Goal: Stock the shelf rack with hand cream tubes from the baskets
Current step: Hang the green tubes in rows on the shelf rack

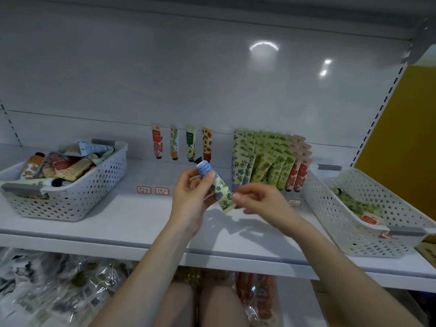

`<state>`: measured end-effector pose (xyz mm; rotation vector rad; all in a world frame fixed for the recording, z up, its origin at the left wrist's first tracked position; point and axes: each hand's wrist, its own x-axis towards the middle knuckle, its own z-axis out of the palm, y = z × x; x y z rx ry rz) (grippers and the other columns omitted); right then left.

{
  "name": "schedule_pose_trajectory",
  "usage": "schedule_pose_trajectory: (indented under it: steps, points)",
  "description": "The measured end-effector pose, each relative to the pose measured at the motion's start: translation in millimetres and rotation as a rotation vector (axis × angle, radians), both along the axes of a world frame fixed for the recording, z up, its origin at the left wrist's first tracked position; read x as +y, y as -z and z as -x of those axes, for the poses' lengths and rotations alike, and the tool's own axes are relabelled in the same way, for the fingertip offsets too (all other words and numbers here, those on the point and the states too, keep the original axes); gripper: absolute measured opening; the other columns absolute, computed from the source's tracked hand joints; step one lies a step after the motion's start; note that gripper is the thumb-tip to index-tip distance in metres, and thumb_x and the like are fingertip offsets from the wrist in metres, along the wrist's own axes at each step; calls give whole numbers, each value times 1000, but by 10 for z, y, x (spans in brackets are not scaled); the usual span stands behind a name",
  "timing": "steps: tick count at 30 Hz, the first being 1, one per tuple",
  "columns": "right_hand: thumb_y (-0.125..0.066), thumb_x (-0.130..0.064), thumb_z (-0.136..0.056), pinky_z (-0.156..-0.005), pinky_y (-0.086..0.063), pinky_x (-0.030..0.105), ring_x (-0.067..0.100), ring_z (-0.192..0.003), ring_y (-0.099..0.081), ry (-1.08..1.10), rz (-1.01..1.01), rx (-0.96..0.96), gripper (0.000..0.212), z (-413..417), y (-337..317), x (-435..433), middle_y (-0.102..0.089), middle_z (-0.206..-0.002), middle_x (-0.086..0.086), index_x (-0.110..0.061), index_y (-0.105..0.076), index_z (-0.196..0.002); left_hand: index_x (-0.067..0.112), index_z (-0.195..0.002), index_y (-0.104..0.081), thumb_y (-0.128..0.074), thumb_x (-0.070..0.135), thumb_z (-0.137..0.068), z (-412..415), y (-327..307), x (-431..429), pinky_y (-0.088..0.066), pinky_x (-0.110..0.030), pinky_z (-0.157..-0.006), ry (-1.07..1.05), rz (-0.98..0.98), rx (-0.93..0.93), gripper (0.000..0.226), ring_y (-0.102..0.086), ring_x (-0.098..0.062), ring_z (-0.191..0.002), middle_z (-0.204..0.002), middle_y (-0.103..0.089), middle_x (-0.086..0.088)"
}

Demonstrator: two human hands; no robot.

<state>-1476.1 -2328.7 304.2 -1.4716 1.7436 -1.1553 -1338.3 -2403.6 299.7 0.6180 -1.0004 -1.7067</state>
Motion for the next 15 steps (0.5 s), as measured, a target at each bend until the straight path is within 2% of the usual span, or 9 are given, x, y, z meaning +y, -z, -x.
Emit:
schedule_pose_trajectory:
  steps: [2,5,8,10,13,15]
  points:
    - [-69,-17,-81,-76,-55,29,13,-78,-68,15,-13,-104,17,-39,69,58,-71,-89,8,-20,-59,-95,12,-93,-53,-60,5,-87,44,-13,34,-57,-36,-70,15,8,-1,12,-65,-19,-75,-79,-64,-5]
    - [-66,-6,-83,-72,-56,27,10,-67,-67,88,8,-219,11,44,83,121,-70,-75,3,-9,-63,-93,12,-92,-54,-62,3,-84,38,-16,26,-55,-36,-76,15,15,-37,14,-64,-17,-77,-83,-64,-5]
    - [-62,-5,-84,-64,-56,22,12,-63,-65,140,50,-425,2,173,14,192,-66,-72,6,-5,-64,-82,13,-92,-57,-66,5,-81,-15,25,-29,-54,-31,-78,49,67,-109,16,-64,-16,-77,-83,-66,-5]
    - [-60,-7,-85,-60,-55,20,11,-60,-64,190,98,-620,9,222,-16,204,-63,-69,5,-5,-61,-76,11,-90,-59,-68,9,-79,-2,68,-13,-55,-30,-77,94,108,-175,14,-66,-15,-76,-81,-67,-4]
    - [-56,-7,-89,-55,-55,16,8,-51,-61,298,185,-933,13,235,29,176,-64,-59,3,-4,-60,-77,11,-86,-57,-72,14,-75,122,164,41,-54,-33,-77,95,131,-267,19,-66,-15,-74,-81,-67,-5]
    - [-55,-6,-90,-56,-54,15,6,-53,-63,317,234,-1002,10,231,79,144,-66,-60,2,-1,-60,-82,11,-85,-56,-74,15,-76,223,251,56,-53,-33,-76,78,179,-335,20,-64,-18,-76,-83,-66,-11]
